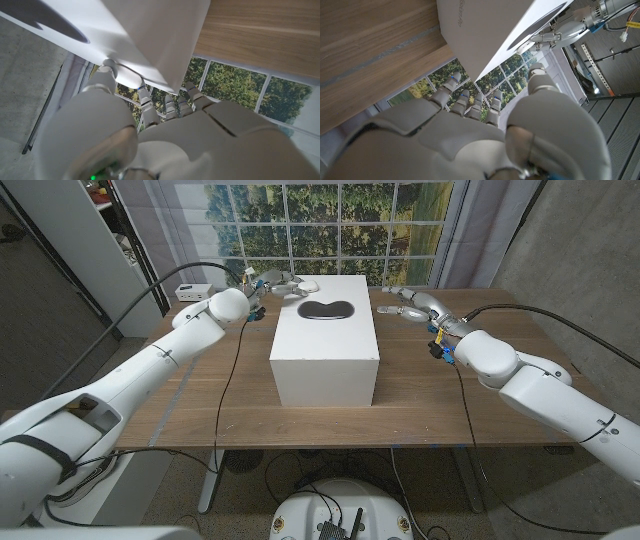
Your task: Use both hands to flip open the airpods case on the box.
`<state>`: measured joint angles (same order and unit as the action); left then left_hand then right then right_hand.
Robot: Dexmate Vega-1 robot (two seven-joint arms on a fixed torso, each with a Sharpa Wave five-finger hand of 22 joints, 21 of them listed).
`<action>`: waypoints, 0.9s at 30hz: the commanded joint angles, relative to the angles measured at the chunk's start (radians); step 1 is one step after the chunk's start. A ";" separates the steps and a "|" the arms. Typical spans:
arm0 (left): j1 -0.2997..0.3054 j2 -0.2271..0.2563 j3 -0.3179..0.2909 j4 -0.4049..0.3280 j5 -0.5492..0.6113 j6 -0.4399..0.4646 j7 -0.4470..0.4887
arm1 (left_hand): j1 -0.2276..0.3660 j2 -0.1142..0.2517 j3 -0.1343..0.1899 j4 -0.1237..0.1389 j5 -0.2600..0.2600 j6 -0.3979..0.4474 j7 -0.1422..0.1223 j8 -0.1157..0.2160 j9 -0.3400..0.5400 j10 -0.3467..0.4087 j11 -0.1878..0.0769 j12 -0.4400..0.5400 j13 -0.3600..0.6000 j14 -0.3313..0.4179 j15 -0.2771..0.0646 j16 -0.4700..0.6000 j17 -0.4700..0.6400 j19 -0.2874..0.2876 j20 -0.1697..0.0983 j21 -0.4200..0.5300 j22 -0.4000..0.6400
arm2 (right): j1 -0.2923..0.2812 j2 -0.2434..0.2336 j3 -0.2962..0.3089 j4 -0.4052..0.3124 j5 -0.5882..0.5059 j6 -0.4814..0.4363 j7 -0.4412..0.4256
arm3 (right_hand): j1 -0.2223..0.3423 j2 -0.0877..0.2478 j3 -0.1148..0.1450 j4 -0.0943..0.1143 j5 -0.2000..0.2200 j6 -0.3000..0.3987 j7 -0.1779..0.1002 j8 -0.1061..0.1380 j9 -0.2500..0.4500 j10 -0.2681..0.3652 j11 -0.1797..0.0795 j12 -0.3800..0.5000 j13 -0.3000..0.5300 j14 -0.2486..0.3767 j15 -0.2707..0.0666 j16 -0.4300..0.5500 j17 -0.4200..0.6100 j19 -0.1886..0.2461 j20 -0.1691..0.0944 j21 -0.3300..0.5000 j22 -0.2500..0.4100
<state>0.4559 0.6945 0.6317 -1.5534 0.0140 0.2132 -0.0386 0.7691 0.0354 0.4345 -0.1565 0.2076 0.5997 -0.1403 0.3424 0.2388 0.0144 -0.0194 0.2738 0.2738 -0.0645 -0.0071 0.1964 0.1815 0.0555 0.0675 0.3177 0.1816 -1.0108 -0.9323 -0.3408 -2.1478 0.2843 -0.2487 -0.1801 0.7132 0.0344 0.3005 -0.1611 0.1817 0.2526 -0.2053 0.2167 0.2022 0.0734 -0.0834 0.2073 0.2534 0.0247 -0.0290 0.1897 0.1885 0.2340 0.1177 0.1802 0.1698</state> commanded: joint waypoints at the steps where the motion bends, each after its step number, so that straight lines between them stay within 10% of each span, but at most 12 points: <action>1: 0.054 -0.040 -0.026 0.017 -0.021 -0.044 0.102 | 0.077 0.049 0.012 -0.012 -0.014 0.168 0.060 0.076 0.057 0.052 -0.024 0.019 -0.006 0.044 -0.016 0.013 -0.002 0.025 0.003 -0.002 0.005 | -0.031 0.004 0.017 -0.004 0.001 0.017 -0.008 | 0.009 -0.004 0.000 0.008 0.004 0.009 0.002 0.002 0.003 0.007 -0.003 0.005 0.005 0.001 -0.053 0.008 0.004 -0.001 -0.004 0.007 0.004; 10: 0.075 -0.055 -0.045 0.091 -0.042 -0.268 0.127 | 0.125 0.065 0.011 -0.016 -0.026 0.199 0.056 0.091 0.073 0.114 -0.046 0.038 -0.014 0.095 -0.045 0.018 -0.004 0.044 -0.005 -0.002 0.007 | -0.012 0.006 0.009 0.020 0.002 0.045 0.027 | 0.008 -0.009 -0.004 0.009 0.007 0.024 0.003 0.006 0.003 0.014 0.001 0.009 0.005 0.007 -0.053 0.011 0.003 0.001 -0.003 0.009 0.003; 27: 0.092 -0.038 -0.041 0.048 0.094 -0.411 0.180 | 0.146 0.059 -0.009 -0.011 -0.029 0.220 0.047 0.102 0.090 0.145 -0.063 0.045 -0.018 0.128 -0.070 0.017 -0.005 0.068 -0.005 0.001 0.009 | 0.128 0.066 -0.033 0.113 0.150 0.060 0.199 | 0.011 -0.014 -0.014 0.013 0.017 0.143 0.052 0.039 0.005 0.062 0.027 0.028 0.010 0.035 -0.037 0.021 0.002 0.025 -0.006 0.016 0.003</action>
<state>0.5333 0.6487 0.5931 -1.4814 0.0289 -0.1071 0.0974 0.9086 0.0976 0.4327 -0.1685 0.1837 0.6015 -0.1382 0.3443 0.2734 0.1467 -0.0840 0.3145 0.2552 0.0506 -0.0341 0.2110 0.1768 0.1119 0.0645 0.3140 0.1916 -0.9637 -0.9051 -0.3534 -2.0843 0.3381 -0.1903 -0.0745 0.7212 0.0265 0.2892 -0.1498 0.1896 0.3769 -0.1604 0.2479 0.2021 0.1255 -0.0653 0.2295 0.2582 0.0488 -0.0337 0.2052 0.1884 0.2467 0.1124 0.1926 0.1698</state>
